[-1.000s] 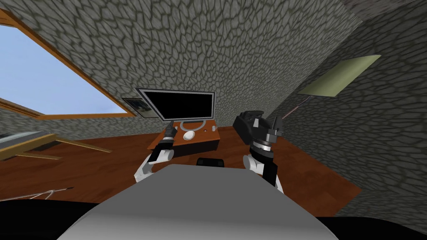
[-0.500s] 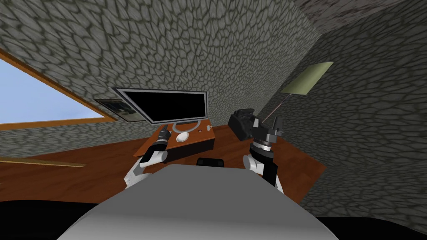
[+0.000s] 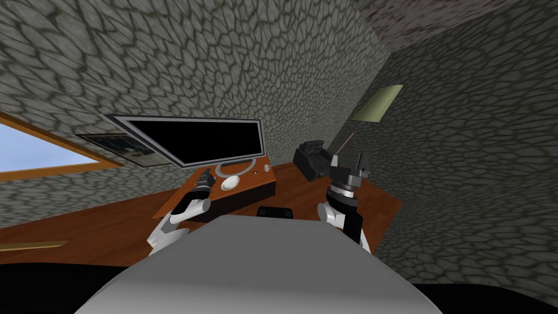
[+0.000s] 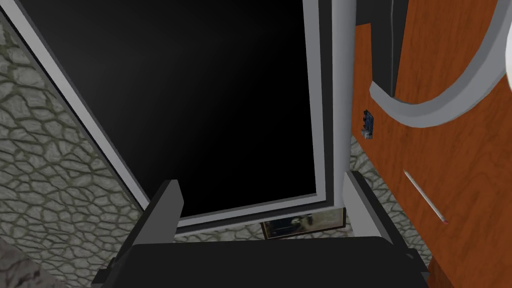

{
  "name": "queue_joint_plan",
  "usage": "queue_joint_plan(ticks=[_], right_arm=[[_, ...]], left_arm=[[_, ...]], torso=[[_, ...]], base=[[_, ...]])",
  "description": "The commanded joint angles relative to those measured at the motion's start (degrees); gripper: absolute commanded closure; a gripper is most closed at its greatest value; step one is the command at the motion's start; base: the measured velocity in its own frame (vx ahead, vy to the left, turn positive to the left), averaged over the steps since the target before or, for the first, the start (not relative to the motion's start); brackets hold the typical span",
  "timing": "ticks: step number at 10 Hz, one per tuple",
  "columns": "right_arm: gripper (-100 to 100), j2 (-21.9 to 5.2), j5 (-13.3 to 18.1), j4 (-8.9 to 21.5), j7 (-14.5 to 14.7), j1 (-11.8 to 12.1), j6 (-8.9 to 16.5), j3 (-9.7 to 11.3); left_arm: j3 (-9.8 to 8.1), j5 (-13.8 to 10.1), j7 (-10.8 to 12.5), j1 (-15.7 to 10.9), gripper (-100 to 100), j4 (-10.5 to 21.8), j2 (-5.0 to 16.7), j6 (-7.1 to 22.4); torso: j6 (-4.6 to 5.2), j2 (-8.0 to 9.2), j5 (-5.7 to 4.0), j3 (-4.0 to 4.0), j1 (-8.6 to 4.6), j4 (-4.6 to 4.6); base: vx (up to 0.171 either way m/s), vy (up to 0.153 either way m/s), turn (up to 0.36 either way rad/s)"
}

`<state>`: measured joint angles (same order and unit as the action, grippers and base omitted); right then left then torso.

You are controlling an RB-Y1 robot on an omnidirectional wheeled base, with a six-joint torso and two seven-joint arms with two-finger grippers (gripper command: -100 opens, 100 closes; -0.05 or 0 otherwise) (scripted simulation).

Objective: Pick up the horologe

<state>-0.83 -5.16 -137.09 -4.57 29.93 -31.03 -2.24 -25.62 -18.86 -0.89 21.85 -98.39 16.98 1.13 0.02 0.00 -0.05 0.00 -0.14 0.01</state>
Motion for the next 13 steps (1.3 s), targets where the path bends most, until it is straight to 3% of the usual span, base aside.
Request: queue_joint_plan(ticks=[1, 2, 3, 4, 5, 6, 7, 8, 9, 10, 11, 12, 13], right_arm=[[0, 0.0, 0.0, 0.0, 0.0, 0.0, 0.0, 0.0], [0, 0.0, 0.0, 0.0, 0.0, 0.0, 0.0, 0.0], [0, 0.0, 0.0, 0.0, 0.0, 0.0, 0.0, 0.0], [0, 0.0, 0.0, 0.0, 0.0, 0.0, 0.0, 0.0], [0, 0.0, 0.0, 0.0, 0.0, 0.0, 0.0, 0.0], [0, 0.0, 0.0, 0.0, 0.0, 0.0, 0.0, 0.0], [0, 0.0, 0.0, 0.0, 0.0, 0.0, 0.0, 0.0], [0, 0.0, 0.0, 0.0, 0.0, 0.0, 0.0, 0.0], [0, 0.0, 0.0, 0.0, 0.0, 0.0, 0.0, 0.0], [0, 0.0, 0.0, 0.0, 0.0, 0.0, 0.0, 0.0], [0, 0.0, 0.0, 0.0, 0.0, 0.0, 0.0, 0.0], [0, 0.0, 0.0, 0.0, 0.0, 0.0, 0.0, 0.0], [0, 0.0, 0.0, 0.0, 0.0, 0.0, 0.0, 0.0]], left_arm=[[-0.97, -0.2, 0.2, -0.4, -100, 1.9, -0.1, 1.6], [-3.30, -0.8, 0.9, -0.8, -100, 4.4, 0.2, 3.8], [-3.30, -0.8, 0.9, -0.8, -100, 4.4, 0.2, 4.2], [-5.62, -1.5, 1.6, -1.2, -100, 6.2, 0.6, 6.9], [-5.62, -1.5, 1.6, -1.2, -100, 7.0, 0.6, 6.9], [-7.91, -2.0, 2.3, -1.6, -100, 9.6, 0.9, 8.6], [-7.92, -2.0, 2.3, -1.6, -100, 9.6, 0.9, 9.6], [-10.20, -2.5, 2.9, -1.9, -100, 12.2, 1.2, 11.5], [-10.20, -2.5, 2.9, -1.9, -100, 12.2, 1.2, 12.2], [-12.44, -3.0, 3.6, -2.2, -100, 14.5, 1.5, 14.3], [-12.44, -3.0, 3.6, -2.2, -100, 14.8, 1.5, 14.9], [-14.65, -3.4, 4.3, -2.5, -100, 17.4, 1.9, 16.7], [-14.65, -3.4, 4.3, -2.5, -100, 17.4, 1.9, 17.5]], torso=[[0.00, 0.00, 0.00, 0.00, 0.00, 0.00], [-0.05, 0.02, 0.02, 0.01, 0.04, 0.00], [0.00, -0.01, 0.00, -0.01, -0.05, 0.00], [-0.06, 0.01, 0.00, 0.00, 0.00, -0.01], [-0.01, -0.03, 0.00, -0.01, -0.03, -0.01], [-0.05, -0.04, 0.01, -0.02, 0.03, -0.01], [-0.03, -0.04, 0.00, -0.03, 0.01, -0.01], [-0.05, -0.05, 0.01, -0.03, 0.03, -0.02], [0.01, -0.09, 0.00, -0.05, -0.02, -0.02], [-0.08, -0.05, 0.00, -0.04, 0.02, -0.02], [-0.02, -0.11, 0.01, -0.06, 0.04, -0.02], [-0.07, -0.07, 0.02, -0.05, 0.08, -0.02], [-0.02, -0.14, 0.01, -0.08, 0.05, -0.03]], base=[[0.015, -0.042, -0.109], [0.026, -0.066, -0.226], [0.024, -0.053, -0.132], [0.035, -0.062, -0.248], [0.034, -0.047, -0.119], [0.040, -0.055, -0.204], [0.041, -0.041, -0.133], [0.052, -0.061, -0.365], [0.045, -0.041, -0.123], [0.061, -0.045, -0.225], [0.050, -0.026, -0.125], [0.071, -0.035, -0.250], [0.059, -0.024, -0.162]])
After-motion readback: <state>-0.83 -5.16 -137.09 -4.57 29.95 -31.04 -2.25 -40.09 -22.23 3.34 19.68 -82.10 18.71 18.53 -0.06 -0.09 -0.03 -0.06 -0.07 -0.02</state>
